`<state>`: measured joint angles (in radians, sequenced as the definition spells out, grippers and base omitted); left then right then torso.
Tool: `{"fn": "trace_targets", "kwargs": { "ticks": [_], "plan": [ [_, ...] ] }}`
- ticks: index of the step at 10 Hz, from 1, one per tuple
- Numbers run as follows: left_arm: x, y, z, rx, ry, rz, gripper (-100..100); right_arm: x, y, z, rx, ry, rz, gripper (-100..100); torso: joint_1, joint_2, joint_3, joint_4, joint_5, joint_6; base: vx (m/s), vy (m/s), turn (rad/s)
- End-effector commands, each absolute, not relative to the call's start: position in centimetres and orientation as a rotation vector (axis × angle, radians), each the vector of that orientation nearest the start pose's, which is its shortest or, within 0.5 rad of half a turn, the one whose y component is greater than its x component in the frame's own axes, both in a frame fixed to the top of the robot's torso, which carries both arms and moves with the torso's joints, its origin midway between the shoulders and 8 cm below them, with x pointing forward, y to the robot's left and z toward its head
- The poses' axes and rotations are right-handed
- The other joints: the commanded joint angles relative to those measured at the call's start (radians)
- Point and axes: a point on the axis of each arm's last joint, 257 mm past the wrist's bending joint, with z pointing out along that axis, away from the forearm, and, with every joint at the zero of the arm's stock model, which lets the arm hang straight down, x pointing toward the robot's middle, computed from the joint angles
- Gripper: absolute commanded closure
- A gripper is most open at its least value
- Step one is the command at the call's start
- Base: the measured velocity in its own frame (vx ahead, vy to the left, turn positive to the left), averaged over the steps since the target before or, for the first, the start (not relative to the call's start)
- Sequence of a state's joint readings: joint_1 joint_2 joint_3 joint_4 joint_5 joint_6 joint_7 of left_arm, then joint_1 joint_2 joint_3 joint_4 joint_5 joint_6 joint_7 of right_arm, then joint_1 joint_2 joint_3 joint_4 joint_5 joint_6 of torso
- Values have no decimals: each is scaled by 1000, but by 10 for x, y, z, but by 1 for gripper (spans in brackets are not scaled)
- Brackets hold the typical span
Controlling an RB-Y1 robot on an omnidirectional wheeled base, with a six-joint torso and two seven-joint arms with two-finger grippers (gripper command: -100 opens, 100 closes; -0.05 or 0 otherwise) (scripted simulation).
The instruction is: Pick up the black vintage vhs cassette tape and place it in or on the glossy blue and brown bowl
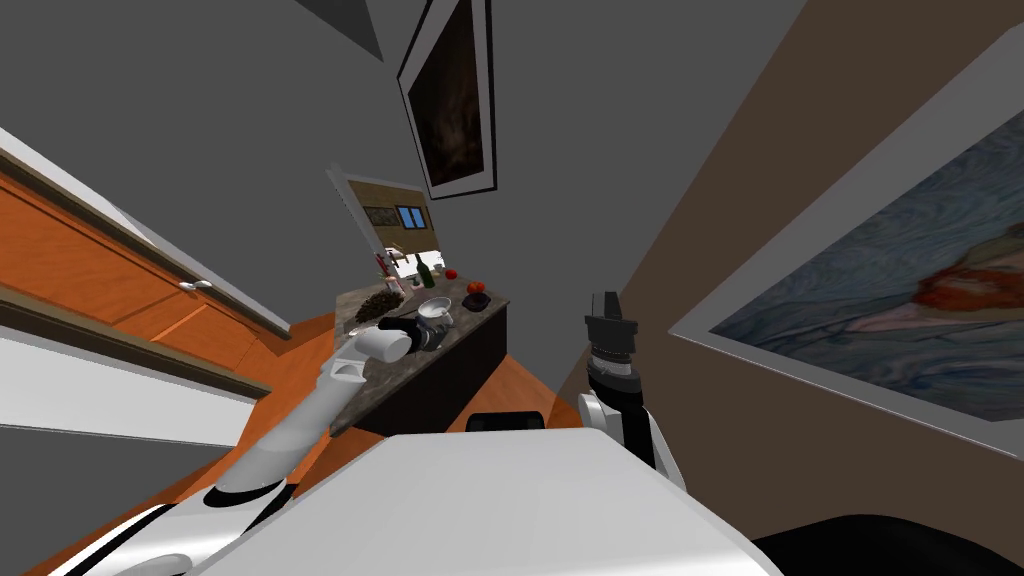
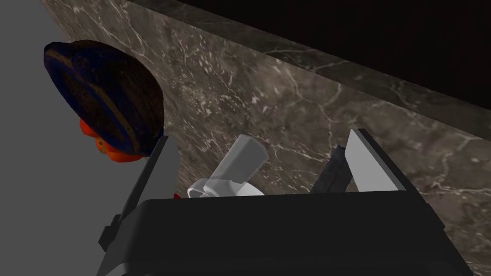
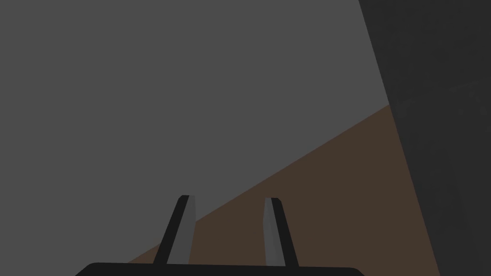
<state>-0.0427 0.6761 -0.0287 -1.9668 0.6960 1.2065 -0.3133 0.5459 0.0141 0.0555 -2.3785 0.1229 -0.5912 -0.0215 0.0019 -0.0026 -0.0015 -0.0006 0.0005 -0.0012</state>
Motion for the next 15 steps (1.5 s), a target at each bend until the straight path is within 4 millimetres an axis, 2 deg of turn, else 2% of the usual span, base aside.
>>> {"fn": "trace_targets", "kwargs": {
  "ticks": [1,3,4,5,6,7,8,9,10,13,15],
  "plan": [
    [441,313,-279,-1208,2316,-558,-100,308,-245,68,485,566,1316,0,0,0,0,0,0,0,48,23,-95],
    [433,315,-284,-1225,2346,-527,-100,308,-245,68,485,566,1316,0,0,0,0,0,0,0,29,16,-30],
    [428,329,-287,-1245,2376,-479,-100,308,-245,68,485,566,1316,0,-1,1,0,0,0,0,37,12,-103],
    [424,331,-289,-1254,2392,-462,-100,308,-245,68,485,566,1316,0,-1,0,0,0,0,0,35,22,-59],
    [418,344,-291,-1277,2421,-415,-100,308,-245,68,485,566,1316,0,0,0,0,0,0,0,41,27,-97],
    [415,345,-293,-1285,2434,-400,-100,308,-245,68,485,566,1316,0,0,0,0,0,0,0,41,21,-42],
    [410,358,-293,-1307,2456,-360,-100,308,-245,68,485,566,1316,0,0,0,0,0,0,0,55,28,-73],
    [405,359,-295,-1315,2471,-343,-100,308,-245,68,485,566,1316,0,0,-1,0,0,0,0,51,33,-52],
    [400,372,-295,-1339,2493,-303,-100,308,-245,68,485,566,1316,0,0,-1,-1,0,0,0,51,30,-88],
    [388,385,-295,-1374,2532,-240,-100,308,-245,68,485,566,1316,0,0,-1,-1,0,0,0,46,26,-55],
    [375,408,-290,-1421,2567,-164,-100,308,-245,68,485,566,1316,0,0,-1,0,0,0,0,68,33,-96]
  ]
}}
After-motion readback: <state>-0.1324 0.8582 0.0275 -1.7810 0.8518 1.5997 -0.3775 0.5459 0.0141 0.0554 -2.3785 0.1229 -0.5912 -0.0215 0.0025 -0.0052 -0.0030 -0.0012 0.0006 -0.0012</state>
